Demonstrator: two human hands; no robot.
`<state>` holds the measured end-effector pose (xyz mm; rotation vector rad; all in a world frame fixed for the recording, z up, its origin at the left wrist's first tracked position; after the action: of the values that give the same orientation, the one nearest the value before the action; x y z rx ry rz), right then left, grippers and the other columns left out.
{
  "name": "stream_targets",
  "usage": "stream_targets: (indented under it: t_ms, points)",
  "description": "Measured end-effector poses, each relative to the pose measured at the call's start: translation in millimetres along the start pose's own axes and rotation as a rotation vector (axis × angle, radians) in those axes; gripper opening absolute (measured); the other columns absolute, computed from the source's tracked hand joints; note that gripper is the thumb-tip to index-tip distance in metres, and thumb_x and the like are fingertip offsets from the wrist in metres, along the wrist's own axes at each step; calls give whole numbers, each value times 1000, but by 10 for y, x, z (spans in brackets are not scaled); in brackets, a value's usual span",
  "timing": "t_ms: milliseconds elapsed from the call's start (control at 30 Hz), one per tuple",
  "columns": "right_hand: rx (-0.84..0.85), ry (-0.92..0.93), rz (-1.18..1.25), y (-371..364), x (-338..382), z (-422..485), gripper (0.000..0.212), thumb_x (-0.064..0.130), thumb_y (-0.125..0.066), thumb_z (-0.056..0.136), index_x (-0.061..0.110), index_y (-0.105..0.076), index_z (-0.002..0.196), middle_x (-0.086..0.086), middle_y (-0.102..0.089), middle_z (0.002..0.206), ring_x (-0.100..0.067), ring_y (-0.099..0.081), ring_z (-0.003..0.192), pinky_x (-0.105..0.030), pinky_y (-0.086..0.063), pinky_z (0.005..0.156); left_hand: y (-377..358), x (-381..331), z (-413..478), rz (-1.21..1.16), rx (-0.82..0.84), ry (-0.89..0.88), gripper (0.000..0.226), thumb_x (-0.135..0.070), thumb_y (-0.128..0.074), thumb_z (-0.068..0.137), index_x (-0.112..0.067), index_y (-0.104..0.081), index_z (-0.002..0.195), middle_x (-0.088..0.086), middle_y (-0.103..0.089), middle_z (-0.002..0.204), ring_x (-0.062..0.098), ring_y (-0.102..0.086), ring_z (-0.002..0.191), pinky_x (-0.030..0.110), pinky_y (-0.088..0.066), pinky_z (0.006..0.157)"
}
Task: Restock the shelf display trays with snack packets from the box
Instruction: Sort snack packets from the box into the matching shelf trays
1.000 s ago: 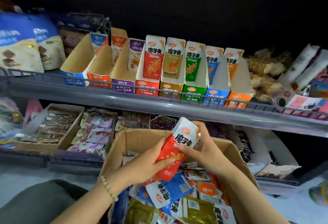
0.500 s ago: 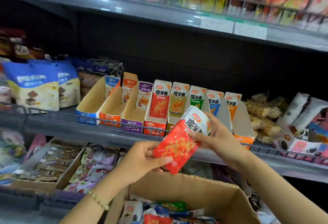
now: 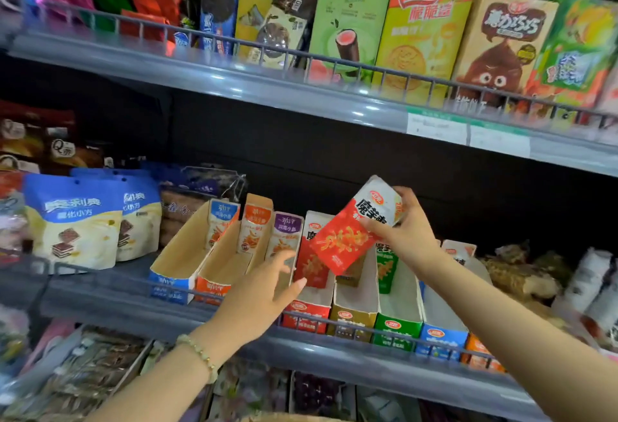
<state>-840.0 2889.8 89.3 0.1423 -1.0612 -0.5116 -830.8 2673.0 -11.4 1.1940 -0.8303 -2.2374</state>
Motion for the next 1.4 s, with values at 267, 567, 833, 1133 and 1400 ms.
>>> stream_targets:
  t_ms: [267,567,833,1133,1400]
  points:
    - [214,-11,-194,-703,-292,265,50,12,-71,85,34,-38,114,10,-60,96,-3,-64,82,-17,-54,56,-326,227,185,220,243,-108,34,-56,-37,95,-31,-57,105,-11,-64,105,5,-60,88,22,-52,76]
    - [296,137,-629,-1060,-587,272,65,19,-77,79,23,-43,134,3,-49,130,-15,-52,117,-30,-47,95,-463,366,285,104,278,-127,40,-60,-41,91,-24,-49,76,-6,-60,84,10,-56,76,28,-47,71]
    - [255,194,-800,-1081,-684,474,74,28,-76,80,29,-37,142,1,-42,143,-20,-38,133,-35,-31,111,-491,375,294,121,269,-165,36,-58,-39,93,-29,-40,71,-15,-48,74,2,-48,71,20,-41,66]
    - [285,230,-772,-1121,-790,567,82,27,-73,83,30,-25,149,5,-27,157,-15,-23,145,-35,-25,117,-483,380,298,92,274,-147,37,-56,-41,92,-24,-45,74,-7,-53,80,11,-51,77,31,-45,74]
    - [275,238,-754,-1059,-754,521,84,25,-75,82,31,-25,150,5,-28,156,-16,-25,144,-34,-26,115,-431,324,255,215,180,-106,39,-58,-40,92,-24,-57,86,-11,-55,80,4,-49,73,26,-45,70]
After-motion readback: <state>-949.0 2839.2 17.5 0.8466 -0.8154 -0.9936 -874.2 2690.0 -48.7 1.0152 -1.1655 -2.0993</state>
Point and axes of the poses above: each hand's wrist, its own z-axis towards the middle knuckle, its own y-axis out of the back of the hand, x = y × z, the point moved 7 cm from there along z, towards the middle knuckle
